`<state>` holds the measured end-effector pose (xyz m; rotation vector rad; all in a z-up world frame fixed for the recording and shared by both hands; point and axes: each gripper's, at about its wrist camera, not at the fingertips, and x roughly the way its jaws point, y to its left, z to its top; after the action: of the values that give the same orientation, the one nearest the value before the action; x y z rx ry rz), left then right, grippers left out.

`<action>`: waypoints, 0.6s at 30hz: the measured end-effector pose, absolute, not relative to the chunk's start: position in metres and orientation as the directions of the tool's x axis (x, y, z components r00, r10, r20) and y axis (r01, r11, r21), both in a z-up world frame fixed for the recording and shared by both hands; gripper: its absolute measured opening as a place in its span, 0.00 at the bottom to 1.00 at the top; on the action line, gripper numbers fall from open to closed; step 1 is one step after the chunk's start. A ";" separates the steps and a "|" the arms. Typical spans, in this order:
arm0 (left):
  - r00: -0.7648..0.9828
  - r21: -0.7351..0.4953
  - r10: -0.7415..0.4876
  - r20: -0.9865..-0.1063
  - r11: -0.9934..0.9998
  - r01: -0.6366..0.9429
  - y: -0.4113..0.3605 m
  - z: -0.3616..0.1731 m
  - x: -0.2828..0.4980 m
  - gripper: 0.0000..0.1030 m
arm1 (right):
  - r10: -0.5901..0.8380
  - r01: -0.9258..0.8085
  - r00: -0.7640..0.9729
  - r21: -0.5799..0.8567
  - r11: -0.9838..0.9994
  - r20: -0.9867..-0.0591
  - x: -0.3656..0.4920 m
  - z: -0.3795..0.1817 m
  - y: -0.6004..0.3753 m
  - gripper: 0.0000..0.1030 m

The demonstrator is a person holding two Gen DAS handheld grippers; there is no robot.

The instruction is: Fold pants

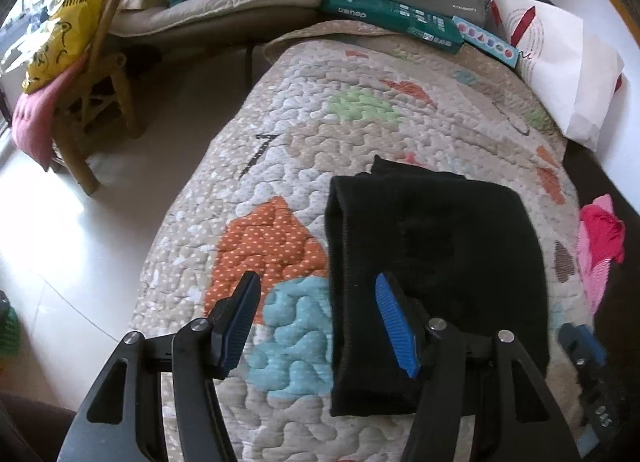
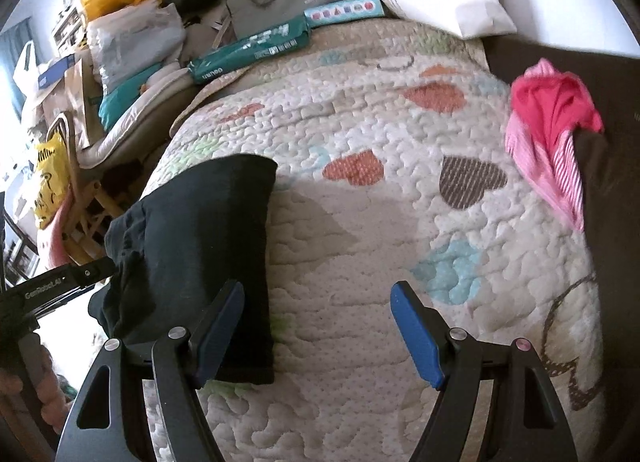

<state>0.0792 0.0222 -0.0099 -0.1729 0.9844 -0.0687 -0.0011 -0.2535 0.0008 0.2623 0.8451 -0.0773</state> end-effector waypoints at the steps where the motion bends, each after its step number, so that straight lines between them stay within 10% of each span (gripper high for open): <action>1: 0.562 -0.158 -0.120 -0.819 0.987 -0.020 0.021 -0.008 0.078 0.58 | 0.017 0.170 0.676 0.178 0.969 -0.737 -0.003 0.005 -0.251 0.78; 18: 0.634 -0.015 -0.051 -0.772 0.998 0.062 -0.006 0.003 0.064 0.58 | -0.025 0.142 0.706 0.107 0.984 -0.708 -0.009 0.015 -0.235 0.78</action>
<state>0.0645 -0.0063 0.0032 0.0134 0.8823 -0.0641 -0.0090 -0.2346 0.0155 0.1581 0.7825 -0.0930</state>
